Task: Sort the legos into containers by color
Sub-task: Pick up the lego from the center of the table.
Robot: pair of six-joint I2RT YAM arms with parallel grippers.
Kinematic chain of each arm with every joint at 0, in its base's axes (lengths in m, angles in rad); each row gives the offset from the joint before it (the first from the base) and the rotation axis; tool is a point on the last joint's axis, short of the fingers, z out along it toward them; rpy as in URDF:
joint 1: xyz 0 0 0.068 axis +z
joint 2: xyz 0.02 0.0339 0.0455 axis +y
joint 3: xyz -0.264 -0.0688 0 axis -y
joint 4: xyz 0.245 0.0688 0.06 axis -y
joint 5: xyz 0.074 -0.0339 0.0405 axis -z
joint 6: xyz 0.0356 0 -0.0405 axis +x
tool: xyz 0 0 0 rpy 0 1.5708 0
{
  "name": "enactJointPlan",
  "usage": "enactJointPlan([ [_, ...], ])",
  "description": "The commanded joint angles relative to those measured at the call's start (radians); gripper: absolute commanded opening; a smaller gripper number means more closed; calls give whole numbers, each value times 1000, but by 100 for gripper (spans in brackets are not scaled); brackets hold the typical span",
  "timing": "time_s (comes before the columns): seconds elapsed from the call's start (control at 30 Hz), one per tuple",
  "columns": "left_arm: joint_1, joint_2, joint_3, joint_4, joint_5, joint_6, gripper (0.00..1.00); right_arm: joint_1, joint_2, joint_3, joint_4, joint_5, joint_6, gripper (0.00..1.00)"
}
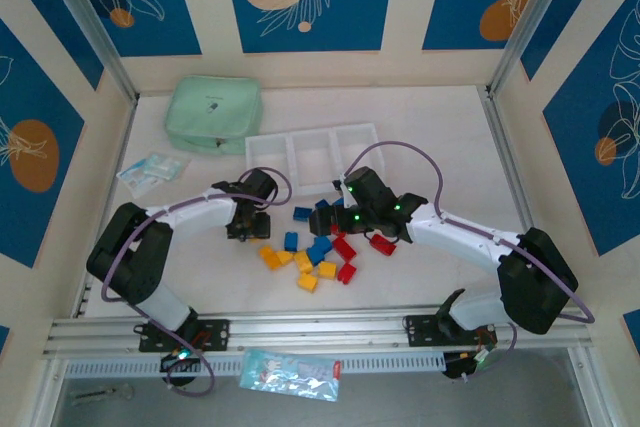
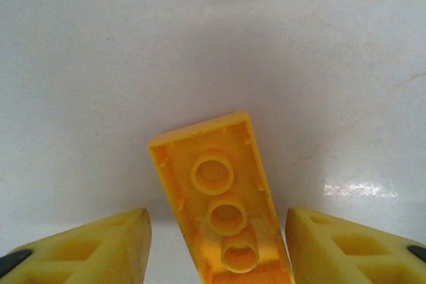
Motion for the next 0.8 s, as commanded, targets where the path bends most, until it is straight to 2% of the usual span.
enactJointPlan([
  [0.0, -8, 12, -24, 5, -28, -3, 51, 6, 1, 20, 6, 7, 7, 99],
  [0.37, -8, -21, -59, 17, -19, -14, 29, 6, -6, 27, 10, -1, 8, 99],
  [0.6, -8, -127, -41, -51, -41, -13, 27, 0, -45, 31, -1, 4, 4, 99],
  [0.77, -8, -202, 56, -114, -104, 19, 28, -42, -72, 41, -1, -19, 22, 99],
])
